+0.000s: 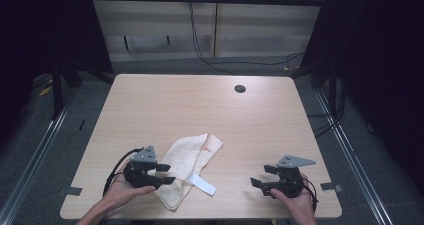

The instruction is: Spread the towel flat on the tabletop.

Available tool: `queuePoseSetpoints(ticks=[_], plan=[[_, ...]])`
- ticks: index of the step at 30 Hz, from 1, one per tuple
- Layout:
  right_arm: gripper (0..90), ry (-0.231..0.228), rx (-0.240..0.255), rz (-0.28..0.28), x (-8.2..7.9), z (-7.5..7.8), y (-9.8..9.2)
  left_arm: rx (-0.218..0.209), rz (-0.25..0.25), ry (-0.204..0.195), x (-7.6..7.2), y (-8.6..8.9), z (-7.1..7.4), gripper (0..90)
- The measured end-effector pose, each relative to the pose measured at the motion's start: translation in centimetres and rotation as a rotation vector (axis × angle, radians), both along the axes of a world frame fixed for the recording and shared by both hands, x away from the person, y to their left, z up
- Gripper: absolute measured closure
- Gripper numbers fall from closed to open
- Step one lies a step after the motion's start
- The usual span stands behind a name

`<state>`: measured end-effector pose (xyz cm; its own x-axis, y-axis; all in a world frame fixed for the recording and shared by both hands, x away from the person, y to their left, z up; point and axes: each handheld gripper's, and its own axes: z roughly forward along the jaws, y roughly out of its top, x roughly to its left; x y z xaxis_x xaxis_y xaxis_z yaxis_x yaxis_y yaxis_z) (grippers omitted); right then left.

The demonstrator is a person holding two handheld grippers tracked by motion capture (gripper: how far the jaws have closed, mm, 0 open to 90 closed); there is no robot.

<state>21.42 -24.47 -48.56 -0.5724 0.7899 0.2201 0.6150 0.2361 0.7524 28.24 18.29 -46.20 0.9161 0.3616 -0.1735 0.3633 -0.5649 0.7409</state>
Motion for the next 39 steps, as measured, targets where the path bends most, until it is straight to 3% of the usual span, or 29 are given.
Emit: queuePoseSetpoints(ticks=[2, 4, 6, 8, 10, 13, 15, 19, 25, 27, 30, 32, 34, 36, 39], plan=[[24.3, 0.005, -0.003, 0.002, 0.1, -0.1, 0.1, -0.013, -0.017, -0.007, 0.1, -1.0, 0.7, 53.3], [24.3, 0.001, -0.001, 0.005, 0.1, 0.0, 0.1, -0.029, -0.031, -0.037, 0.0, -1.8, 1.0, 66.8], [24.3, -0.005, 0.000, 0.008, 0.1, 0.0, 0.1, -0.015, -0.063, -0.001, 0.4, -2.8, 0.5, 72.4], [24.3, 0.002, -0.002, 0.008, 0.0, 0.0, 0.2, 0.014, -0.077, -0.004, 0.4, -3.5, -0.4, 72.8], [24.3, 0.001, -0.001, 0.005, 0.0, 0.0, 0.1, 0.020, -0.080, 0.014, 0.5, -3.9, -1.2, 71.9], [24.4, -0.002, 0.005, 0.005, 0.1, 0.1, 0.2, 0.031, -0.081, 0.008, 0.3, -4.0, -1.5, 66.9], [24.4, -0.004, 0.001, 0.010, 0.1, 0.1, 0.4, 0.055, -0.069, -0.013, 0.2, -4.1, -1.7, 64.9], [24.3, -0.008, -0.007, 0.021, 0.1, 0.0, 0.5, 0.124, -0.073, -0.012, -0.1, -4.5, -2.6, 61.5], [24.2, -0.009, -0.001, 0.018, 0.1, 0.1, 0.5, 0.127, -0.068, -0.039, -0.2, -4.7, -3.1, 60.3], [24.3, -0.003, -0.003, 0.020, 0.1, 0.0, 0.6, 0.152, -0.066, -0.057, -0.3, -4.8, -3.0, 64.2], [24.2, -0.003, -0.006, 0.025, 0.1, 0.0, 0.7, 0.140, -0.081, -0.043, -0.1, -4.7, -3.0, 76.9], [24.2, -0.003, -0.007, 0.025, 0.1, 0.0, 0.7, 0.128, -0.069, -0.010, 0.2, -4.6, -3.0, 82.6], [24.2, -0.002, -0.010, 0.025, 0.1, 0.0, 0.8, 0.111, -0.062, 0.020, 0.5, -4.4, -3.0, 83.8], [24.0, 0.000, -0.020, 0.025, 0.1, -0.1, 0.8, 0.065, -0.055, 0.047, 0.5, -4.5, -2.7, 84.5], [23.9, 0.005, -0.022, 0.028, 0.2, -0.1, 0.9, 0.037, -0.066, 0.032, 0.3, -4.6, -1.9, 84.7]])
